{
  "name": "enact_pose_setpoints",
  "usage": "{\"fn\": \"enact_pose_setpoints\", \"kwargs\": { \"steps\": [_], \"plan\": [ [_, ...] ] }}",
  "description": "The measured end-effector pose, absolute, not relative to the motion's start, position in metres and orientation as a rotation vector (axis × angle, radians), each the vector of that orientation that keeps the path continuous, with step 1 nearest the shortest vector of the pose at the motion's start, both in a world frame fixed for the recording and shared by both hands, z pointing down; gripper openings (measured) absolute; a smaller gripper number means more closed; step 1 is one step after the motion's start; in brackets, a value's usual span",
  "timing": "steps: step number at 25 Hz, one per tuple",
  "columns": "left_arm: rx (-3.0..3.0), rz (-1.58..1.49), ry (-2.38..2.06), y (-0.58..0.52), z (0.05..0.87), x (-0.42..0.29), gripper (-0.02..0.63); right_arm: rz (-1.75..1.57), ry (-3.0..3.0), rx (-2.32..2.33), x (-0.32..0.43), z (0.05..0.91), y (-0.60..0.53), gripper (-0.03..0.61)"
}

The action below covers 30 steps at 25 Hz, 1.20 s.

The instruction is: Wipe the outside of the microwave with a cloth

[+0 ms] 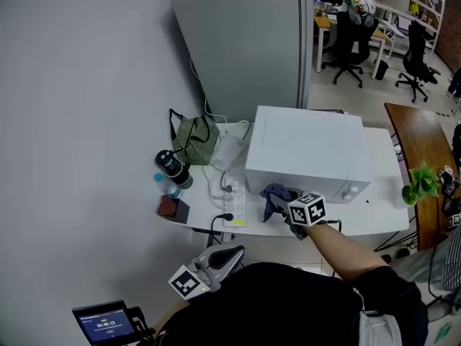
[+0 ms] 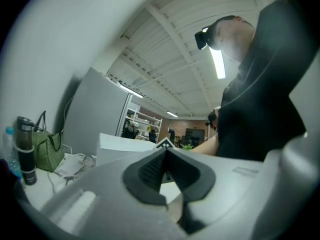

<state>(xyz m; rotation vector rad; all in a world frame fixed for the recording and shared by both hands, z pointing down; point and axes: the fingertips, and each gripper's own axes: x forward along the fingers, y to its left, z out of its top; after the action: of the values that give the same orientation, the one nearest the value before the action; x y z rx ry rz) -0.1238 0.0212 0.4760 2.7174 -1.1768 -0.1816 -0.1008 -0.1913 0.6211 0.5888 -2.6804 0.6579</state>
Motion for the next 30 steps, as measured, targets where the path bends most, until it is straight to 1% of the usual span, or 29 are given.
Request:
{"fn": "enact_pose_setpoints", "kwargs": {
  "steps": [9,14,18,25,30],
  "plan": [
    [2.665,-0.192,-1.281,0.027,0.475,-0.161,0.003,0.721,-2.716,0.550,-0.167,0.617,-0.197,0.083],
    [2.649,-0.210,-1.312,0.030,0.478,-0.181,0.003,0.648,-2.721,0.515,-0.189,0.614,-0.191,0.083],
    [2.655,-0.238,-1.313,0.029,0.477,-0.189,0.003,0.651,-2.714,0.531,-0.191,0.615,-0.194,0.083],
    [2.645,-0.249,-1.307,0.031,0.479,-0.187,0.003,0.886,-2.727,0.595,-0.189,0.613,-0.208,0.083],
    [2.626,-0.236,-1.310,0.032,0.483,-0.187,0.003,0.945,-2.753,0.578,-0.196,0.607,-0.206,0.083]
  ]
}}
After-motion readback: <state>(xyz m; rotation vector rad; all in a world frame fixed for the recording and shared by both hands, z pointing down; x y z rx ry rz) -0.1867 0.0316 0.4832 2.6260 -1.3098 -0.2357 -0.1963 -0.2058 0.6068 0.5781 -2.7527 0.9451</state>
